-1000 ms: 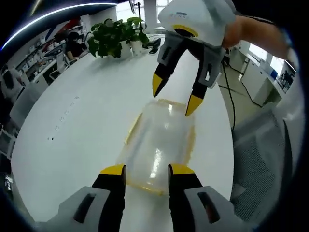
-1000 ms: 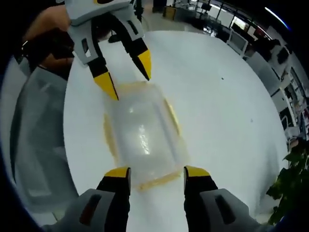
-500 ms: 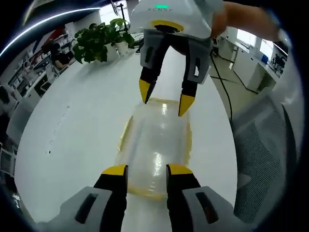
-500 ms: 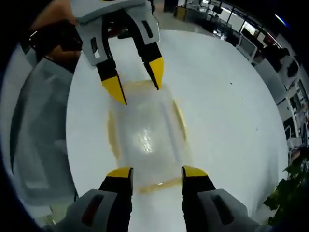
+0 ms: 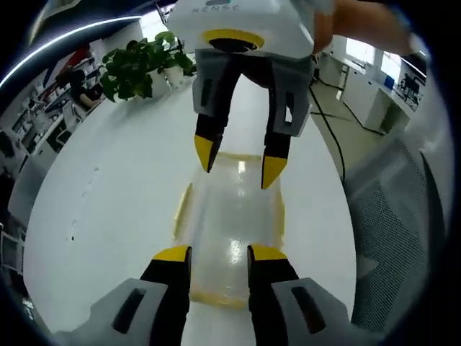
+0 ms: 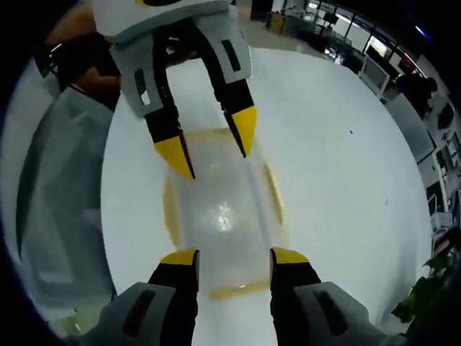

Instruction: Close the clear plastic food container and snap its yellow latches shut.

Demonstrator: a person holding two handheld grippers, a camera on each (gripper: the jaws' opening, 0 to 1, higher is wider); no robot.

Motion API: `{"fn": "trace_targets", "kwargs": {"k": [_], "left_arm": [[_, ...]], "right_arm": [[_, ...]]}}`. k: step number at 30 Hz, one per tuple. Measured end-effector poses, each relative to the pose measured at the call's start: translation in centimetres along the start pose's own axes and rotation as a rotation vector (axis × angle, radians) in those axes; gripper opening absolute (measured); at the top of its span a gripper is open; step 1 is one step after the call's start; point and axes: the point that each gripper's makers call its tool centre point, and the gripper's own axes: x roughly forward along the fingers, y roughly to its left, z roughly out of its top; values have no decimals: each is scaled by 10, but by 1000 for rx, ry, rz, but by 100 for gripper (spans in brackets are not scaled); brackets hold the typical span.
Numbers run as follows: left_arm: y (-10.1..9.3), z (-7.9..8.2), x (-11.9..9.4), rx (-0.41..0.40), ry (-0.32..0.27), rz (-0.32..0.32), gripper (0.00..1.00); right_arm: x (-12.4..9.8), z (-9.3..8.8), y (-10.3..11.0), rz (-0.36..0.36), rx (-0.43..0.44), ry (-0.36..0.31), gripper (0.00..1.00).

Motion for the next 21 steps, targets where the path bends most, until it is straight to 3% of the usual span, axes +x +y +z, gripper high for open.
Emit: {"fn": "trace_targets", "kwargs": {"k": [21], "left_arm": [[-1,6,9,4,-8,-13,30]], "right_arm": [[5,14,-5,8,-13,-26,38]]}}
